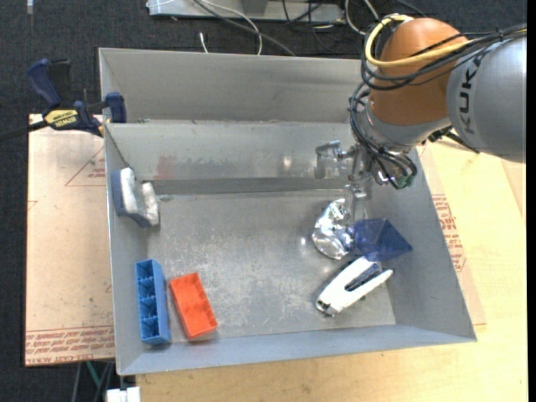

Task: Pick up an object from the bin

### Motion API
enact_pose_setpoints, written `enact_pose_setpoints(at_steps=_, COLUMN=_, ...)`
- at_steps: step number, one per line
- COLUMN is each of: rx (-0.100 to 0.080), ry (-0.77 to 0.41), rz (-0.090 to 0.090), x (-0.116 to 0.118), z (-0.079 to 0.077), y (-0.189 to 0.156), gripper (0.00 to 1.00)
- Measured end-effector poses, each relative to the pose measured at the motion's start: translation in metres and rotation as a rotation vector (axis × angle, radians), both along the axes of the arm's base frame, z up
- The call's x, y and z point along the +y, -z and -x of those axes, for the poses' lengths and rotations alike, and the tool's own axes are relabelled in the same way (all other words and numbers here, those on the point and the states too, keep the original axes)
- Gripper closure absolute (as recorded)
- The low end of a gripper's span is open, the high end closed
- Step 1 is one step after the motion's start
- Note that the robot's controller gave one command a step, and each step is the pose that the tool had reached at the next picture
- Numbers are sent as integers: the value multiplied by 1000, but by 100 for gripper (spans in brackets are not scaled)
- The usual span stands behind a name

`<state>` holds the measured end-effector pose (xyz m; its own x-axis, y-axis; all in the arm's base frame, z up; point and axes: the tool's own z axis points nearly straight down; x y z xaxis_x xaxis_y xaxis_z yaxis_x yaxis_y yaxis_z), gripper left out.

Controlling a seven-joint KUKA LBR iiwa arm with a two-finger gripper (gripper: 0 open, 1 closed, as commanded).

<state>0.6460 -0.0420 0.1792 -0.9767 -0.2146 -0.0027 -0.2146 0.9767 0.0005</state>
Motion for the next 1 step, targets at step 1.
enact_pose_setpoints(at_steps=1, rx=-2, ry=5, rz=1, x=2, z=-2, y=3, gripper=0)
